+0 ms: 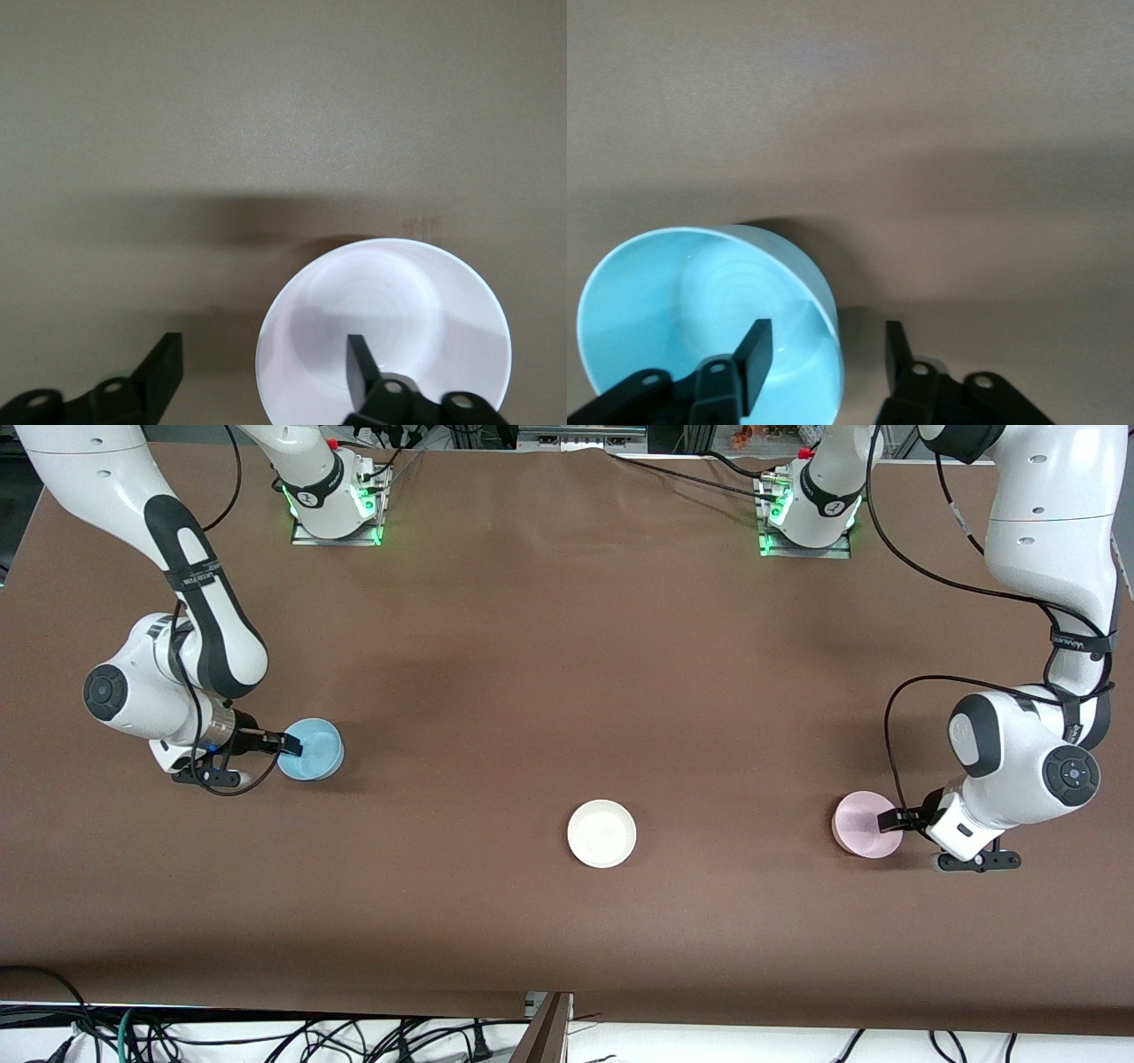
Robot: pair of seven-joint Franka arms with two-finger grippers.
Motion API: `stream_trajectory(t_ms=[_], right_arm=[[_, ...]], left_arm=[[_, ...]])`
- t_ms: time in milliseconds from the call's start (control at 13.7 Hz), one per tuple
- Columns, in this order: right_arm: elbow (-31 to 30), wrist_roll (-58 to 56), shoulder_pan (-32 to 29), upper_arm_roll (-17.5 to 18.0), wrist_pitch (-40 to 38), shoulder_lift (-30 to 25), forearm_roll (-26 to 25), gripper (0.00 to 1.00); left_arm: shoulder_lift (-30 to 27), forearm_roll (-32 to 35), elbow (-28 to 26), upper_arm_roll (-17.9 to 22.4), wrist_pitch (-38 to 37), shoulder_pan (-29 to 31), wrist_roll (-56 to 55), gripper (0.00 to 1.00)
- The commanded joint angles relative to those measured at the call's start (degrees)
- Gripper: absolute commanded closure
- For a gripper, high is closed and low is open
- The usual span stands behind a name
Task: Stack pink and blue bowls on white bowl
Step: 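Grasp the blue bowl with the right gripper while the left gripper grasps the pink bowl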
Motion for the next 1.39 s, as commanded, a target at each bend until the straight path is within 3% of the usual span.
stream_trajectory(t_ms=[0,146,293,366,585,1098,1317], right_arm=[[-0.32,-1.47,-0.43,0.52,0.62,-0.29,1.52,0.56],[-0.32,-1.47,-0.43,0.52,0.62,-0.29,1.52,0.65],[-0.23,-1.47,-0.43,0.52,0.45,-0.37,1.52,0.83],[-0.23,-1.82,-0.43,0.52,0.36,-0.37,1.52,0.87],[0.03,-4.18,-0.43,0.52,-0.08,-0.46,1.52,0.94],[1.35,-4.63,-0.43,0.96,-1.22,-0.90,1.52,0.99],[3.89,-4.28,-0.43,0.96,-6.13,-0.90,1.52,1.00]], left_arm=[[-0.20,2.11,-0.98,0.34,0.93,-0.39,-0.03,0.27],[-0.20,6.06,-1.16,0.25,0.93,-0.39,-0.03,0.32],[-0.29,6.16,-1.25,0.17,0.84,-0.39,0.14,0.34],[-0.29,6.16,-1.25,0.08,0.76,-0.39,0.32,0.36],[-0.55,5.90,-1.87,-0.36,0.58,-0.04,1.46,0.40],[-0.90,5.54,-2.04,-0.89,0.14,-0.12,1.55,0.53],[-1.17,5.54,-2.04,-1.24,-0.73,-0.21,1.64,0.58]])
